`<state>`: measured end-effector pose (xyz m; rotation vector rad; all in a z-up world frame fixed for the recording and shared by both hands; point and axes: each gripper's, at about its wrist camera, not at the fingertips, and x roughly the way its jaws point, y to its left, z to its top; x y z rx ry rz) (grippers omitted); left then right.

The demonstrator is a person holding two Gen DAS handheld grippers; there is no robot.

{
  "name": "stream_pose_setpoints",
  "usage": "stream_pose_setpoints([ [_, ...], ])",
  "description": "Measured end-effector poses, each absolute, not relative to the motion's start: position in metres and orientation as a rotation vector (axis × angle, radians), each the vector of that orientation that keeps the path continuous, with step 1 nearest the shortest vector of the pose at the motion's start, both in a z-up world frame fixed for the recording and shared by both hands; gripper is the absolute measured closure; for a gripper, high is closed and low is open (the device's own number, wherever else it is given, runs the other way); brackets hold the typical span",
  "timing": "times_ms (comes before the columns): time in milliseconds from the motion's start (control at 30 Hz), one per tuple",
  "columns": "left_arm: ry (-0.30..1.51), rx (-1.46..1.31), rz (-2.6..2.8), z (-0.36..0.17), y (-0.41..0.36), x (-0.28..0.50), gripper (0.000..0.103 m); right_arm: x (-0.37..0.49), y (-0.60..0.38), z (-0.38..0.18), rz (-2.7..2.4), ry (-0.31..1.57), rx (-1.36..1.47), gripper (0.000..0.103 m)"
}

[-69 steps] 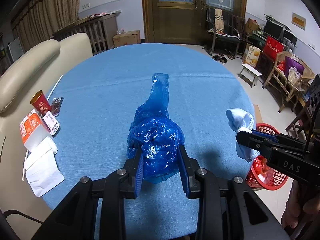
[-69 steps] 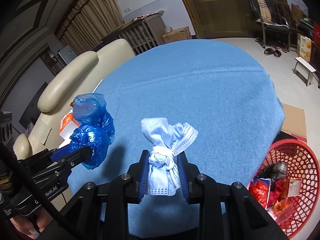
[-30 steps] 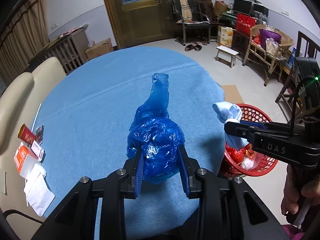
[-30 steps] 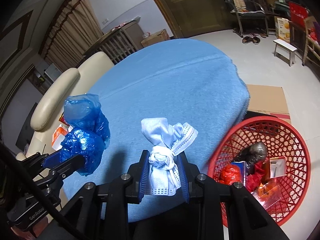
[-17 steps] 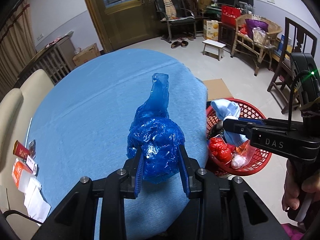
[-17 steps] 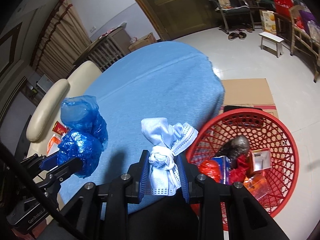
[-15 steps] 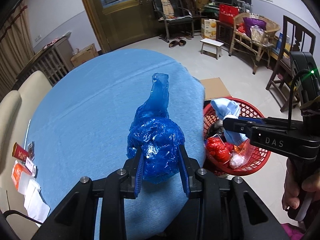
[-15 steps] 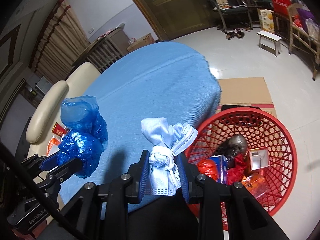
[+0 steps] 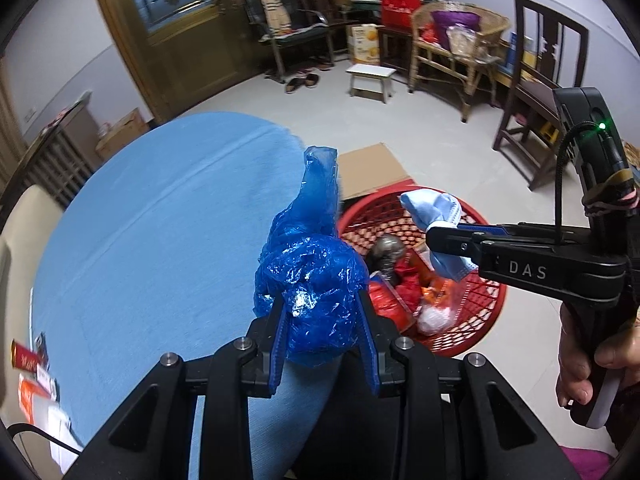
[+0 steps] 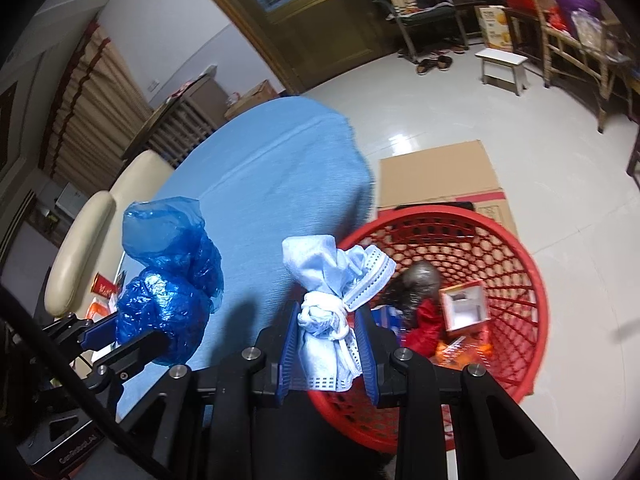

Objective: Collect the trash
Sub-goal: 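Lift and carry the blue bag and white tissue over the red wastebasket, then open both tools to drop the blue bag and tissue into the wastebasket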

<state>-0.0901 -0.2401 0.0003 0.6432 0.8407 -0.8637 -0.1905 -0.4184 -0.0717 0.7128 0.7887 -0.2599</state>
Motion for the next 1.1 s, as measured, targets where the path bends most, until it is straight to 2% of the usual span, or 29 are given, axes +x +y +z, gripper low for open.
stream_pose_setpoints([
  [433, 0.877, 0.728, -0.943, -0.019, -0.289, -0.11, 0.069, -0.237, -0.464, -0.093, -0.365, 0.782, 0.818, 0.072],
  [1100, 0.978, 0.765, -1.012, -0.059, -0.322, -0.108, 0.065, -0.251, -0.488, -0.13, -0.393, 0.814, 0.927, 0.071],
])
